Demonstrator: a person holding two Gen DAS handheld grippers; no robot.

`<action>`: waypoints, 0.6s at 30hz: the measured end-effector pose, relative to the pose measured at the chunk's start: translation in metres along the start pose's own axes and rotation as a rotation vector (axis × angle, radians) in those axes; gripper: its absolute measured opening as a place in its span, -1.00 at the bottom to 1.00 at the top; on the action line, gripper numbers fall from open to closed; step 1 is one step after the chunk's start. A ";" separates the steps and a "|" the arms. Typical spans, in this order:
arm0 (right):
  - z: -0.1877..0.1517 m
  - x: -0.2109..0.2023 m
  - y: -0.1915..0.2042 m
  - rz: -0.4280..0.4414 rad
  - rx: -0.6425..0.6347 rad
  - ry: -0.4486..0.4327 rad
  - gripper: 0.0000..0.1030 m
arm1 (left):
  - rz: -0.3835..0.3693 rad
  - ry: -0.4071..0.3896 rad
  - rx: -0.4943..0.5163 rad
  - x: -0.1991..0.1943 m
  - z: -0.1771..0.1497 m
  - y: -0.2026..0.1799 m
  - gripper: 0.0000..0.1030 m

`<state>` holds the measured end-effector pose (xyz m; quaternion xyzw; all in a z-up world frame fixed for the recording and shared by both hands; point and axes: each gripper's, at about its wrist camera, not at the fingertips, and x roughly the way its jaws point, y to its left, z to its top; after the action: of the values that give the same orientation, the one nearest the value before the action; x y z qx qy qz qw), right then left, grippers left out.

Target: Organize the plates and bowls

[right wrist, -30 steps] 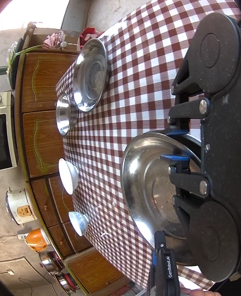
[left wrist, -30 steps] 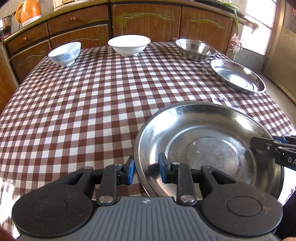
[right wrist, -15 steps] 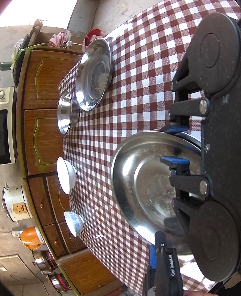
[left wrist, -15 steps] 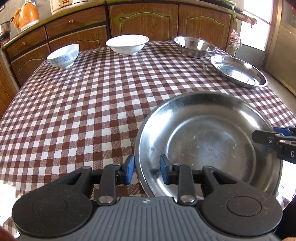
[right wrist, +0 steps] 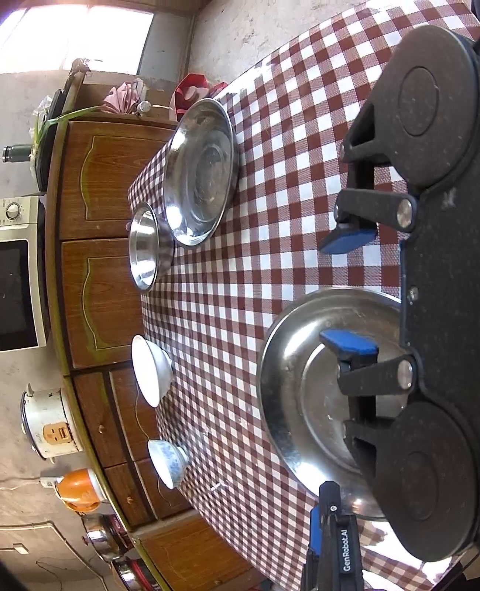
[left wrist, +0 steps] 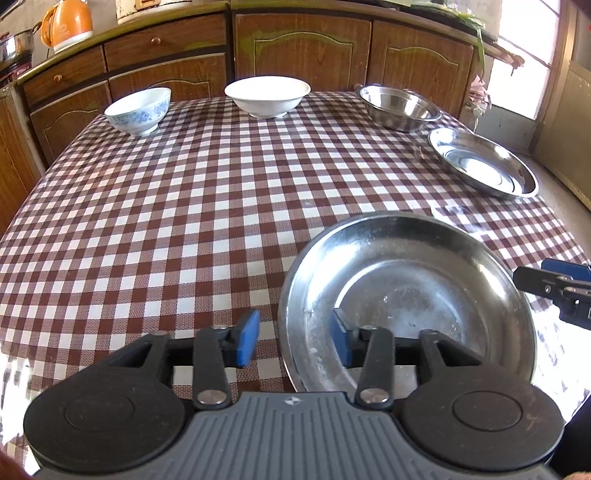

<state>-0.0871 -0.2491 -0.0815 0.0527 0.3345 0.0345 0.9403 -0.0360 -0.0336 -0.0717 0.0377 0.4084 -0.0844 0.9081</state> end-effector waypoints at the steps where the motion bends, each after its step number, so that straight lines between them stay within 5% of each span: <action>1: 0.001 0.000 0.000 -0.001 -0.002 -0.003 0.20 | 0.002 -0.001 -0.003 -0.001 0.001 0.000 0.02; 8: 0.007 -0.004 -0.004 -0.011 0.006 -0.031 0.34 | 0.006 -0.020 -0.028 -0.007 0.012 -0.004 0.52; 18: 0.015 -0.010 -0.011 -0.026 0.020 -0.069 0.39 | 0.008 -0.047 -0.034 -0.013 0.031 -0.015 0.80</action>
<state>-0.0845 -0.2624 -0.0650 0.0591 0.3027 0.0173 0.9511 -0.0241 -0.0506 -0.0414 0.0220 0.3881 -0.0746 0.9183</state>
